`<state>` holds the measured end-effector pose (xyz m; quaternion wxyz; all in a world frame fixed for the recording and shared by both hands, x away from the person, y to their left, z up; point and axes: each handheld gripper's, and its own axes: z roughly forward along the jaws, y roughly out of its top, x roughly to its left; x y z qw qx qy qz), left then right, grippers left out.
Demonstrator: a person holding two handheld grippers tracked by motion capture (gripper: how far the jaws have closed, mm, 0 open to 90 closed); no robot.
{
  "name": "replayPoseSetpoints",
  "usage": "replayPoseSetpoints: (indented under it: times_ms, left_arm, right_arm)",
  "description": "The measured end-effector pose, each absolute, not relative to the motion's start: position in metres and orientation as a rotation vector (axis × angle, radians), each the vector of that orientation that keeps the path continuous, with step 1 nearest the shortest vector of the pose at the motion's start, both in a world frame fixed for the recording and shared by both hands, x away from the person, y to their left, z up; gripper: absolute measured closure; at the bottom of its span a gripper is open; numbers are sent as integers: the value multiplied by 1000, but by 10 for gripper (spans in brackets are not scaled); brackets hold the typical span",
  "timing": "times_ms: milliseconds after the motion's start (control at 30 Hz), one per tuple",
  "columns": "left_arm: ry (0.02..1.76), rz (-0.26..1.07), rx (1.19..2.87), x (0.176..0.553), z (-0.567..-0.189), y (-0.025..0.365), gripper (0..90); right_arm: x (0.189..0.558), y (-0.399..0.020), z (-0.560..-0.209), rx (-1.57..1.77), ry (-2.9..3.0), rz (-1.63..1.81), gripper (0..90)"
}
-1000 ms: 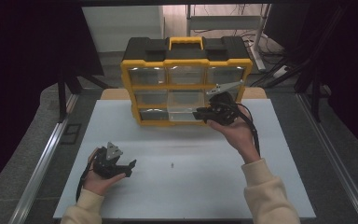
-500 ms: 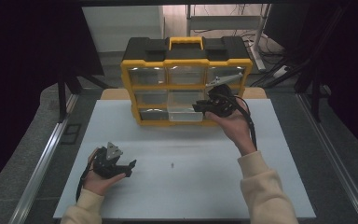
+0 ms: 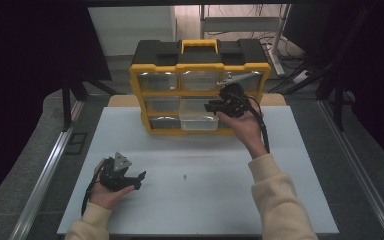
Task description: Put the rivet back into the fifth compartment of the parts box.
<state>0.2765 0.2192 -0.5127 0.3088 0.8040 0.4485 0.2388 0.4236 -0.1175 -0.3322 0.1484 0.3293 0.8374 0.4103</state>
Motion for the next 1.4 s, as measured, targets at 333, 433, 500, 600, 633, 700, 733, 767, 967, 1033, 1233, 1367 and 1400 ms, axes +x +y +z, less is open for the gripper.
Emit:
replayPoseSetpoints:
  times_ms: [333, 433, 500, 600, 633, 700, 733, 767, 967, 1033, 1233, 1367, 1400]
  left_arm:
    - [1187, 631, 2124, 277, -513, 219, 134]
    - [1187, 631, 2125, 277, -513, 219, 134]
    - [1188, 631, 2125, 277, -513, 220, 134]
    - [1188, 631, 2124, 277, -513, 220, 134]
    - [1189, 630, 2123, 277, -513, 220, 134]
    - [1189, 631, 2123, 277, -513, 220, 134]
    - [1189, 631, 2123, 277, -513, 220, 134]
    - [1189, 629, 2121, 277, -513, 220, 134]
    - [1193, 628, 2118, 277, -513, 220, 133]
    - [1193, 629, 2118, 277, -513, 220, 133]
    - [1190, 632, 2125, 276, -513, 219, 133]
    - [1187, 632, 2132, 276, -513, 219, 133]
    - [1188, 632, 2129, 276, -513, 219, 133]
  right_arm:
    - [430, -111, -338, 959, 2407, 1144, 751]
    - [432, -109, -339, 958, 2405, 1135, 750]
    - [433, -109, -340, 959, 2402, 1135, 747]
    - [433, -109, -340, 943, 2376, 1146, 595]
    - [432, -108, -340, 947, 2360, 1154, 510]
    - [430, -109, -339, 955, 2337, 1166, 382]
    - [429, -110, -338, 958, 2329, 1168, 345]
    - [428, -110, -338, 958, 2325, 1169, 315]
    - [419, -119, -338, 952, 2328, 1212, 238]
    - [415, -123, -339, 949, 2335, 1221, 226]
    - [397, -134, -343, 928, 2334, 1259, 197]
    - [384, -140, -347, 907, 2339, 1260, 170]
    - [382, -142, -348, 913, 2341, 1259, 164]
